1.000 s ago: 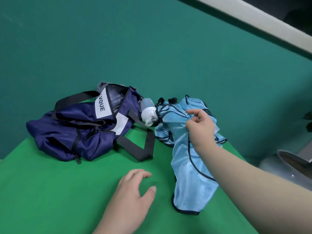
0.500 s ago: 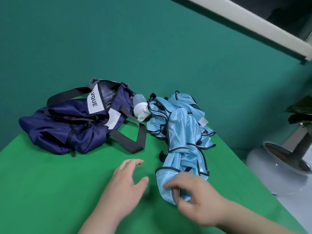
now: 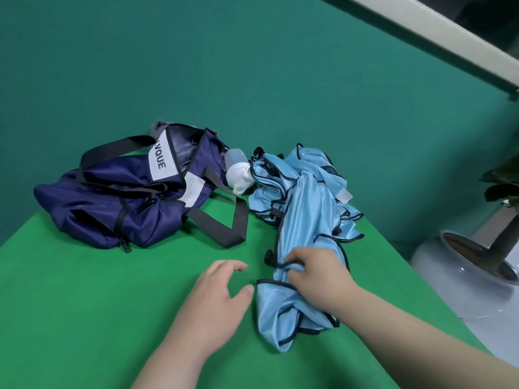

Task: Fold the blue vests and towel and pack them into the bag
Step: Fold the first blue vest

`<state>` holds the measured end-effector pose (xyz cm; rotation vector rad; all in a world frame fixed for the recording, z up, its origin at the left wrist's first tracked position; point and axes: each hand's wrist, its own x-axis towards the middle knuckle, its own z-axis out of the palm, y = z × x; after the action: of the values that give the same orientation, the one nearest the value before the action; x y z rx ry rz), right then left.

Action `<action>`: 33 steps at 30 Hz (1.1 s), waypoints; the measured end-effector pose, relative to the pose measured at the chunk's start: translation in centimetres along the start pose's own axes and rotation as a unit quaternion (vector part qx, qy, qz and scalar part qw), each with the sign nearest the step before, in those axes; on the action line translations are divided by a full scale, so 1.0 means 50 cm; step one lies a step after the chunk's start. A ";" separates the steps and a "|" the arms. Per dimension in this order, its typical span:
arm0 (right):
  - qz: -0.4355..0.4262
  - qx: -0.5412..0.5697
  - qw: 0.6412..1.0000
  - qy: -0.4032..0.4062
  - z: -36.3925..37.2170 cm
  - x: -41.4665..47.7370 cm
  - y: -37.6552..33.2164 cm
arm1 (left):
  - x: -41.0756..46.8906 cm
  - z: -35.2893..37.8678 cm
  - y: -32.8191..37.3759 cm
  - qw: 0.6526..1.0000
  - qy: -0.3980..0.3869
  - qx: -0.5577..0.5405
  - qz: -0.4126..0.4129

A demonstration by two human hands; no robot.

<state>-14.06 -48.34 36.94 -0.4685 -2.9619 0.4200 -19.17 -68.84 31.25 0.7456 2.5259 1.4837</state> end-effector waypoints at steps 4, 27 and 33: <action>-0.126 -0.002 0.983 -0.136 0.009 -0.087 -0.058 | 0.005 -0.004 -0.004 1.000 0.010 -0.011 -0.006; -0.117 -0.040 0.990 -0.062 0.064 -0.145 0.069 | -0.005 0.012 0.021 0.998 -0.048 0.048 0.017; -0.166 -0.077 0.976 -0.120 0.025 -0.220 0.047 | -0.019 0.016 0.026 0.995 -0.038 0.088 0.030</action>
<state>-3.20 -49.99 34.31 0.0781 -3.2344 0.2251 -17.59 -68.14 31.79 0.8939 2.6229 1.2337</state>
